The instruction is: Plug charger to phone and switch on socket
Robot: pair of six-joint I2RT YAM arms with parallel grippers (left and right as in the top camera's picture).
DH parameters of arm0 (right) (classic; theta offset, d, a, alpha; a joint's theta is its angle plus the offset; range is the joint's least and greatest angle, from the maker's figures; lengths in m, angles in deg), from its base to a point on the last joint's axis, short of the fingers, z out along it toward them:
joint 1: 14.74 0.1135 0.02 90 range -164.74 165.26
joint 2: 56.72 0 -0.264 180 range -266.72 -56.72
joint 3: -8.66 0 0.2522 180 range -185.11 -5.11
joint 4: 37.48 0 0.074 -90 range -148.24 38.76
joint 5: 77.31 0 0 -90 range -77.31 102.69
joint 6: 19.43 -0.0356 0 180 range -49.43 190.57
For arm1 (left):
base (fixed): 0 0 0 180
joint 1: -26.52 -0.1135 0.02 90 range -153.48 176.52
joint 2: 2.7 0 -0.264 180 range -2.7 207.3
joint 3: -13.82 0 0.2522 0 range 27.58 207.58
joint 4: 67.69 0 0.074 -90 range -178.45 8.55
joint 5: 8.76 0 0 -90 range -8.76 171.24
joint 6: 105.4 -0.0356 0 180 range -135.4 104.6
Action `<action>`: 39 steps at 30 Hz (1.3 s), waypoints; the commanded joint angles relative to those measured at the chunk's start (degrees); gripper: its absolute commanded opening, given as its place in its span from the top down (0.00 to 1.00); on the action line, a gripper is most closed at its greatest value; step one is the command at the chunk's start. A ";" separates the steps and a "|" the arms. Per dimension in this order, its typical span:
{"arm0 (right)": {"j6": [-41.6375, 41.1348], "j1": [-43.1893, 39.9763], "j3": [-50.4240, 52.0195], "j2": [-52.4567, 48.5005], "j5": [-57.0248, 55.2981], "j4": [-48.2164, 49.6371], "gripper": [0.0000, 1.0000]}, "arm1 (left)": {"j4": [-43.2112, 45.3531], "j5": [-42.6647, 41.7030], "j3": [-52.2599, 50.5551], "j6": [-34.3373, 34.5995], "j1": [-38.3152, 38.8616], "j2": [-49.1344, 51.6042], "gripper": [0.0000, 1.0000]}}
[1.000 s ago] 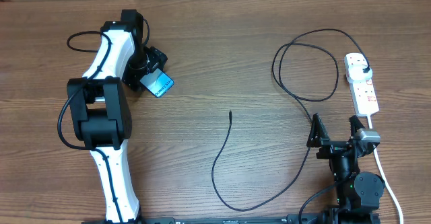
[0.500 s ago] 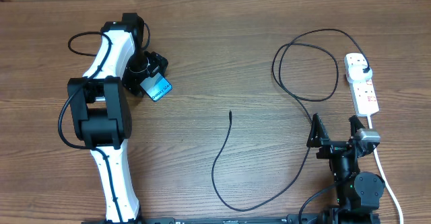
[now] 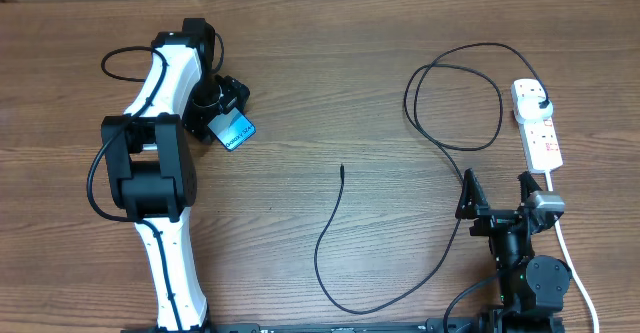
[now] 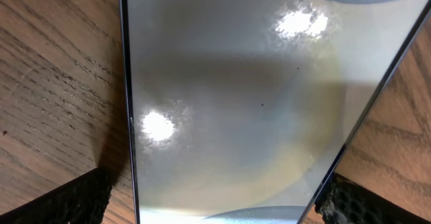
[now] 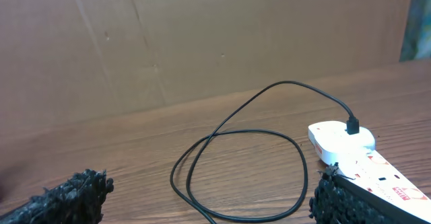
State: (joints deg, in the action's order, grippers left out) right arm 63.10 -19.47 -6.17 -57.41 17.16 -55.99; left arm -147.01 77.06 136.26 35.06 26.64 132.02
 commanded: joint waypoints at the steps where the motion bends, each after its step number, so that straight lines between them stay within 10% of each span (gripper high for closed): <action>1: 0.22 0.39 0.59 0.52 -0.37 0.22 0.00 | 0.55 0.94 -0.70 -1.75 -0.11 1.86 0.00; 6: 0.22 0.39 0.61 0.52 -0.37 0.22 0.00 | 1.01 -2.91 -0.70 -5.33 -0.48 1.90 0.03; 11: 0.22 0.39 0.61 0.52 -0.37 0.22 0.00 | 0.55 -3.32 -0.70 -7.23 -0.63 1.90 0.33; 20: 0.24 0.39 0.59 0.52 -0.37 0.22 0.00 | 0.04 -3.32 -0.70 -7.19 -0.63 1.90 0.07; 39: 0.24 0.39 0.61 0.52 -0.37 0.22 0.00 | 0.11 -2.73 -0.70 -6.54 -0.63 1.90 0.00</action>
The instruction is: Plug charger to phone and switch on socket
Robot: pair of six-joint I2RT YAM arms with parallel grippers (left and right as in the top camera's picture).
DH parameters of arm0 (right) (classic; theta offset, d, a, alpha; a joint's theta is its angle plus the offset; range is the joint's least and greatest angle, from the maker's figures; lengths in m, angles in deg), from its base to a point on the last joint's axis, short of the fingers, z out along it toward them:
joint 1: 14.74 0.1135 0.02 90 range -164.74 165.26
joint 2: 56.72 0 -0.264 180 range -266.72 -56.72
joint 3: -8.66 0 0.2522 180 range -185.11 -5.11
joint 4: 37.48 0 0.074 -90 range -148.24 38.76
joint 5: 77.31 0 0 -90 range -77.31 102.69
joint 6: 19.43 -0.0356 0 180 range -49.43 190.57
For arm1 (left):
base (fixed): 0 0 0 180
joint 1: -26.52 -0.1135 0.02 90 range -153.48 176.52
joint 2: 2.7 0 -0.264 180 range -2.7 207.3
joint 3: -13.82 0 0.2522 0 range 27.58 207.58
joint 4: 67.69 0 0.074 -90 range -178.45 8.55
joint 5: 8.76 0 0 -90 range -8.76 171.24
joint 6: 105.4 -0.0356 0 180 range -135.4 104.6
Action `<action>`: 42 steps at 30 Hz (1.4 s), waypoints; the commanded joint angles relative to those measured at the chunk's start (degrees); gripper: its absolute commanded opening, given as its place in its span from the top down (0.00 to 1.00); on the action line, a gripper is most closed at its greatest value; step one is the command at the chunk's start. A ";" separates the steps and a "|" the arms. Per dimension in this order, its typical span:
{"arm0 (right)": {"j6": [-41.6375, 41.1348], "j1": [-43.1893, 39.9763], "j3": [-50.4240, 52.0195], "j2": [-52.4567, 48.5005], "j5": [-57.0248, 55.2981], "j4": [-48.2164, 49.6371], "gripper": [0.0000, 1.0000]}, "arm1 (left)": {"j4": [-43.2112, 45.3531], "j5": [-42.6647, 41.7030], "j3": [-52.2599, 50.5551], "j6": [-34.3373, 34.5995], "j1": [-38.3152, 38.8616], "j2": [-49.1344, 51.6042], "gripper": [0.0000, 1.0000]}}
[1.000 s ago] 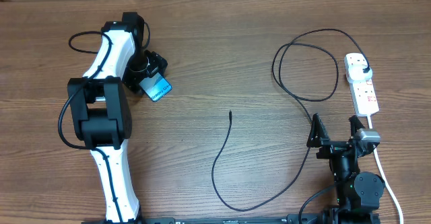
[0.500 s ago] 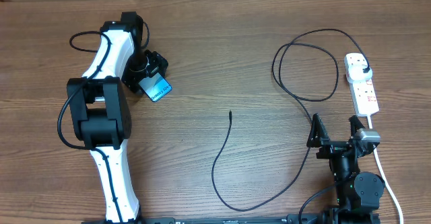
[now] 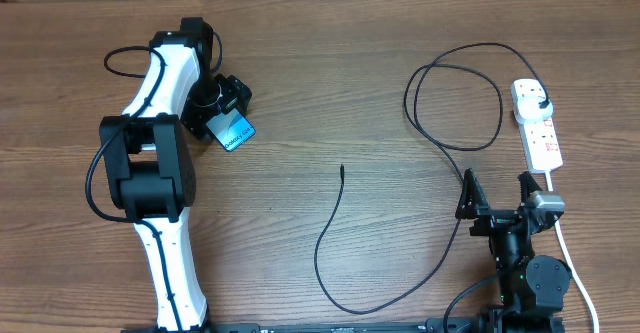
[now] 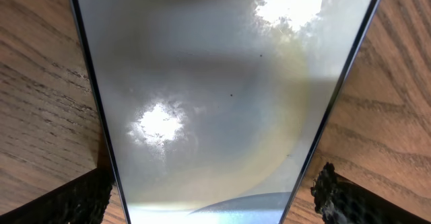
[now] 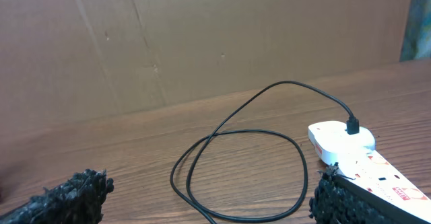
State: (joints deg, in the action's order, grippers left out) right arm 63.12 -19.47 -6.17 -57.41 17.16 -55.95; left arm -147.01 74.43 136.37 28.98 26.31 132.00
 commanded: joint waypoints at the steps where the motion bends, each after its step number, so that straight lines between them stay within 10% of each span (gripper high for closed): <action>1: 0.20 0.39 0.61 0.52 -0.37 0.17 0.00 | 0.20 -0.13 -0.81 -0.46 -0.31 1.92 0.00; 42: 0.20 0.39 0.61 0.52 -0.37 0.17 0.00 | -1.95 0.39 -0.81 0.00 -0.31 1.92 0.11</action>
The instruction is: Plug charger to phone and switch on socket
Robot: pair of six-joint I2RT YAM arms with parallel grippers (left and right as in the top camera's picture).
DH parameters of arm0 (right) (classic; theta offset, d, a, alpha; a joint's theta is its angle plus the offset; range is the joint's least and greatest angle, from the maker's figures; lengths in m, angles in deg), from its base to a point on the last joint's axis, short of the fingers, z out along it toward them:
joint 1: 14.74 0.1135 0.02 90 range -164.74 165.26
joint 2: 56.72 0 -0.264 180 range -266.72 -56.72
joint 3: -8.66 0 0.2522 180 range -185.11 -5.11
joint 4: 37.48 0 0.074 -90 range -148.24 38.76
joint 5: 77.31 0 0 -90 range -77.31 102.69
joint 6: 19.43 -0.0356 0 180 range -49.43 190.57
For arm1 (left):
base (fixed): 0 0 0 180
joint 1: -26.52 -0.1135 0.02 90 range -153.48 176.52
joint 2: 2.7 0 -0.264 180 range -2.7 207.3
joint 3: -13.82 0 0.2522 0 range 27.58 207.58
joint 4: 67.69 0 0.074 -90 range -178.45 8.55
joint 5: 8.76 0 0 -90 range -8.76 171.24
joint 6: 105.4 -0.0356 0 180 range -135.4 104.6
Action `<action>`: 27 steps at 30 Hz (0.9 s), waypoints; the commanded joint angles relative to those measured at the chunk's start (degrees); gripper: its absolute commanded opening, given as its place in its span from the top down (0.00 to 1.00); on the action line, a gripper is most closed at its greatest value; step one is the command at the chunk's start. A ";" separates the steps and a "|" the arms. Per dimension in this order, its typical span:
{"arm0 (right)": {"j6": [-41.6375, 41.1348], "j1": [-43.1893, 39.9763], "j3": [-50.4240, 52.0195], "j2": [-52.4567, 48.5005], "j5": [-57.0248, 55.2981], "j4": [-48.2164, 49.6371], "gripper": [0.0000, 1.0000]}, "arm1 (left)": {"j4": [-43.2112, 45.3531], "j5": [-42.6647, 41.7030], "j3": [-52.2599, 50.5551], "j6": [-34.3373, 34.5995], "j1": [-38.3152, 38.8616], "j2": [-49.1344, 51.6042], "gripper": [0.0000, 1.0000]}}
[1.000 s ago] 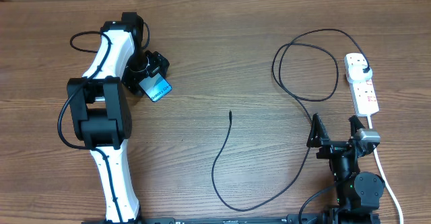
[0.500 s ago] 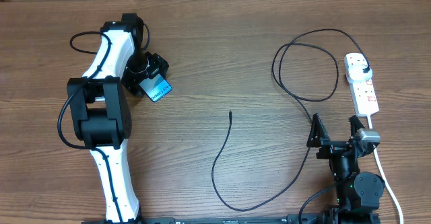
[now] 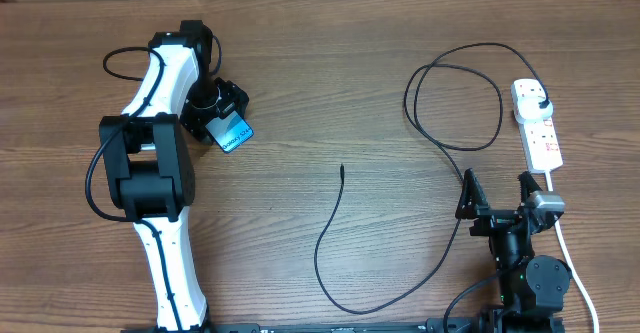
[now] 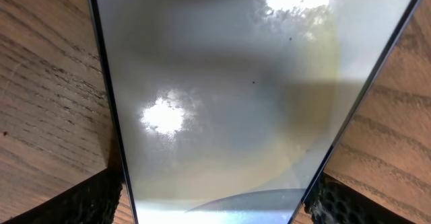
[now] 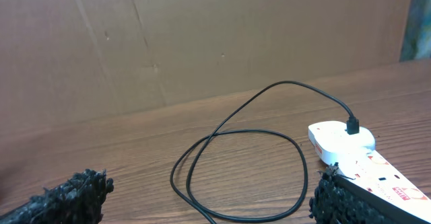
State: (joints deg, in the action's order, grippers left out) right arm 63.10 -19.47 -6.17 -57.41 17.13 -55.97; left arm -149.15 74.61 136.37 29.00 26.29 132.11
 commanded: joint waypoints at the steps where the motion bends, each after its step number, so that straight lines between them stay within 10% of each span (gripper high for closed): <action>1: 0.24 0.39 0.61 0.52 -0.35 0.20 0.00 | 0.22 0.20 -0.81 -0.02 -0.28 1.81 0.11; 27: 0.22 0.39 0.61 0.52 -0.35 0.20 0.00 | 0.24 0.22 -0.81 -0.07 -0.28 1.81 0.19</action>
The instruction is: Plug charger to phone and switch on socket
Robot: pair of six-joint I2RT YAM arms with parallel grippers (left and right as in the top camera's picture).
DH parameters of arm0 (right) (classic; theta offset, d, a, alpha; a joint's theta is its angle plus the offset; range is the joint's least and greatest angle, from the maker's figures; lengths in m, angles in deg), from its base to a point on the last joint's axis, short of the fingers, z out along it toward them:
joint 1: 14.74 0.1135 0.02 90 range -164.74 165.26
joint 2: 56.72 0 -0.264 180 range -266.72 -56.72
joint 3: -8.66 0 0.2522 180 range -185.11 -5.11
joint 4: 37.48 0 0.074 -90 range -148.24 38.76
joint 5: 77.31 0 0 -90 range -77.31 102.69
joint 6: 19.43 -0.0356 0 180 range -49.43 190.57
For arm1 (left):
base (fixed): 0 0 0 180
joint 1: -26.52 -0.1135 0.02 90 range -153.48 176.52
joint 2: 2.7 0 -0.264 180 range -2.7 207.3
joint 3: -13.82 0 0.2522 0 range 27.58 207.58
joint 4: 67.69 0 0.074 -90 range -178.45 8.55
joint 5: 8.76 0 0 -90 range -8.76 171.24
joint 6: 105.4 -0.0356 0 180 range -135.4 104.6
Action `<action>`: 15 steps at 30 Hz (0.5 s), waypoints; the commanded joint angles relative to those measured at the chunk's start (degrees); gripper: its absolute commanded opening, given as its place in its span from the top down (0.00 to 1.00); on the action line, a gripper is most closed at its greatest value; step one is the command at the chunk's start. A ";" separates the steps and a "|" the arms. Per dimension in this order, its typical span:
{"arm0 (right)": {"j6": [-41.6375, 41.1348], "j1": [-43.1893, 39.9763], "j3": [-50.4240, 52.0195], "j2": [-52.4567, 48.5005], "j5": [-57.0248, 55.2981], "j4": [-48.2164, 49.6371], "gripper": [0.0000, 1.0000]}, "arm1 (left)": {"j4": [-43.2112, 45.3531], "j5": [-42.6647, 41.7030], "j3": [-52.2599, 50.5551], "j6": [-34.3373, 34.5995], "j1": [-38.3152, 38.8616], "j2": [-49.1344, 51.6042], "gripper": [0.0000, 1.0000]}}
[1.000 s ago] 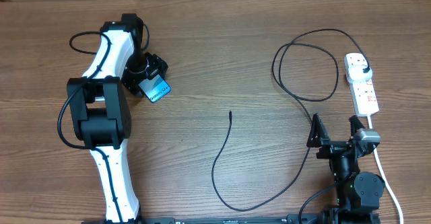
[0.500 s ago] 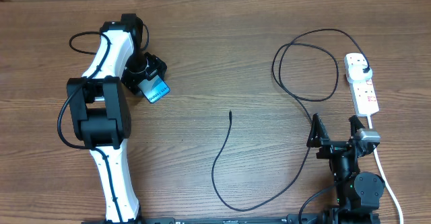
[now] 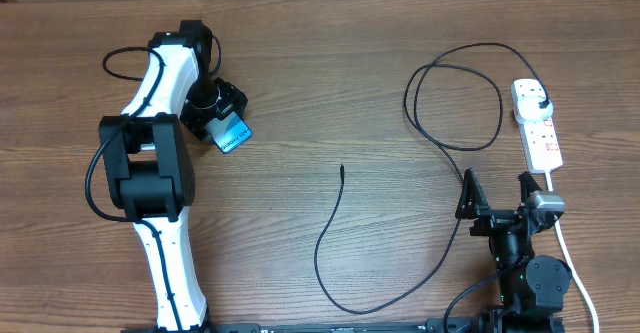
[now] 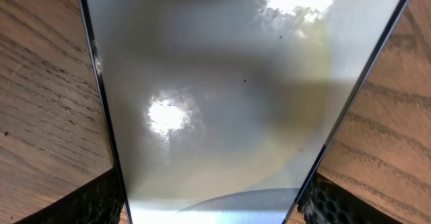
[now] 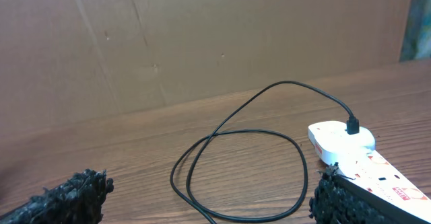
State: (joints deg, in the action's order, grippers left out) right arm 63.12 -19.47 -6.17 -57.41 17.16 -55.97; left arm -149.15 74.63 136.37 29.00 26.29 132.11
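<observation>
The phone (image 3: 235, 138) lies on the table at the left, its blue-lit end toward the centre. Its glossy screen (image 4: 215, 83) fills the left wrist view. My left gripper (image 4: 212, 197) is shut on the phone, its black fingers (image 4: 87, 200) against the two long edges; from overhead the left gripper (image 3: 222, 121) sits over it. The black charger cable (image 3: 330, 223) has its free tip (image 3: 342, 169) mid-table. It loops back to a plug (image 3: 541, 101) in the white socket strip (image 3: 541, 133). My right gripper (image 3: 497, 191) stands open near the front right, holding nothing.
In the right wrist view the cable loop (image 5: 236, 157) and the socket strip (image 5: 357, 153) lie ahead of my right gripper (image 5: 209, 190), before a brown cardboard wall (image 5: 202, 35). The left arm's own black cable (image 3: 120, 63) curls at the far left.
The left fingers stand closer in, now against the phone's long edges. The phone has shifted slightly in the left wrist view. The right arm, cable and socket strip have not moved.
My left gripper straddled the phone with wide gaps at both sides and the phone skewed in its view. Then the phone stood straighter between the fingers. The gaps narrowed after that, and now the fingers meet its edges. The right arm stayed still throughout.
</observation>
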 commanded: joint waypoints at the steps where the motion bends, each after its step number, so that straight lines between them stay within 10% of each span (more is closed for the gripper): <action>1: 0.20 0.39 0.59 0.52 -0.37 0.20 0.00 | 0.24 0.20 -0.81 -0.07 -0.28 1.81 0.19; 15: 0.20 0.39 0.59 0.52 -0.37 0.20 0.00 | 0.24 0.20 -0.81 -0.04 -0.28 1.81 0.34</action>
State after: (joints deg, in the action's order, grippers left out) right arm 63.12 -19.47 -6.17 -57.41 17.16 -55.99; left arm -149.15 74.61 136.37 29.00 26.29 132.11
